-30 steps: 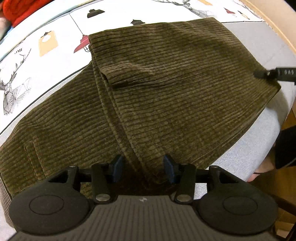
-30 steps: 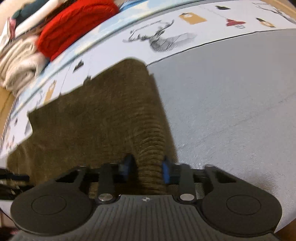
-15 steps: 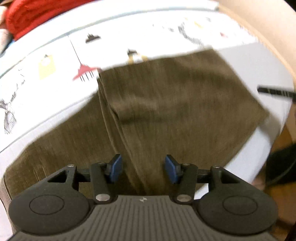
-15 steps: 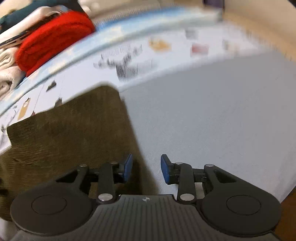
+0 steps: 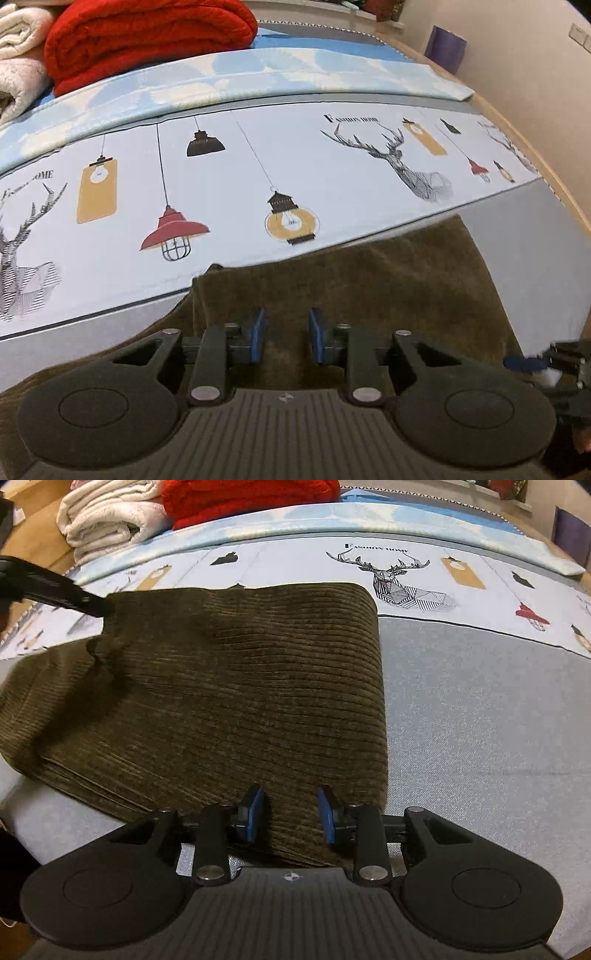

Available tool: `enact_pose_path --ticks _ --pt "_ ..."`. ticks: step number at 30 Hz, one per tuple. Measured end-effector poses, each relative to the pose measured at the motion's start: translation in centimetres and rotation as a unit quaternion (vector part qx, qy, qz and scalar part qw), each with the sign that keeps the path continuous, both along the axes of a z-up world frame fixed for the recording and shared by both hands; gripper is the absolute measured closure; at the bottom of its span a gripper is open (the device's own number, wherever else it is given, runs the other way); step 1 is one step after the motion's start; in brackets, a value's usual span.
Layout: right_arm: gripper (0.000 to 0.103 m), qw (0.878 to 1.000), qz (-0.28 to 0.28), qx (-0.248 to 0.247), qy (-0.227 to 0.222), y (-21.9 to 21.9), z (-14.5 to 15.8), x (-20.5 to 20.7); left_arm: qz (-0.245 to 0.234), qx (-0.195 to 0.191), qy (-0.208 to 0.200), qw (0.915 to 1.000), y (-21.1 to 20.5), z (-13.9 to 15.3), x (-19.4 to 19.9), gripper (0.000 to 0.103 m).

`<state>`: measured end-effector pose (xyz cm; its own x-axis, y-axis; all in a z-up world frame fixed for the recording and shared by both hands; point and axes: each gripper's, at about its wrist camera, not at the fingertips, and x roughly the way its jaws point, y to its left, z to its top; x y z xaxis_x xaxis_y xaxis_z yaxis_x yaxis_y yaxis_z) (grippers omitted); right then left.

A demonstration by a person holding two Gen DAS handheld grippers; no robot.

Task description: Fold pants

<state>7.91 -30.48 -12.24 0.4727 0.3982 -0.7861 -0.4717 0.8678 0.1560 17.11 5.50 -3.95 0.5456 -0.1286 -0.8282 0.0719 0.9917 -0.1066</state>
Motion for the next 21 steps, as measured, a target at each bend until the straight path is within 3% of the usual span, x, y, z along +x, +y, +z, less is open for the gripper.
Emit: enact_pose_path --ticks 2,4,8,12,17,21 --pt "0.07 1.0 0.004 0.008 -0.001 -0.5 0.0 -0.2 0.011 0.026 0.016 0.9995 0.3 -1.3 1.4 0.082" --pt "0.07 1.0 0.011 0.007 -0.005 -0.6 0.0 -0.2 0.031 0.075 0.029 0.9963 1.0 -2.7 2.6 0.094" --pt "0.071 1.0 0.026 -0.001 -0.011 -0.4 0.3 -0.4 0.063 0.029 0.03 0.9972 3.2 -4.1 4.5 0.095" --pt "0.07 1.0 0.026 0.002 -0.006 -0.4 0.3 -0.3 0.067 0.029 0.033 0.9967 3.5 -3.4 4.2 0.095" --pt "0.066 1.0 0.002 0.011 -0.002 -0.3 0.8 0.3 0.019 0.009 0.031 0.9993 2.9 -0.4 1.2 0.083" --pt "0.063 0.999 -0.022 0.019 -0.022 -0.1 1.8 0.5 -0.009 -0.008 0.066 0.9977 2.7 -0.3 -2.5 0.052"
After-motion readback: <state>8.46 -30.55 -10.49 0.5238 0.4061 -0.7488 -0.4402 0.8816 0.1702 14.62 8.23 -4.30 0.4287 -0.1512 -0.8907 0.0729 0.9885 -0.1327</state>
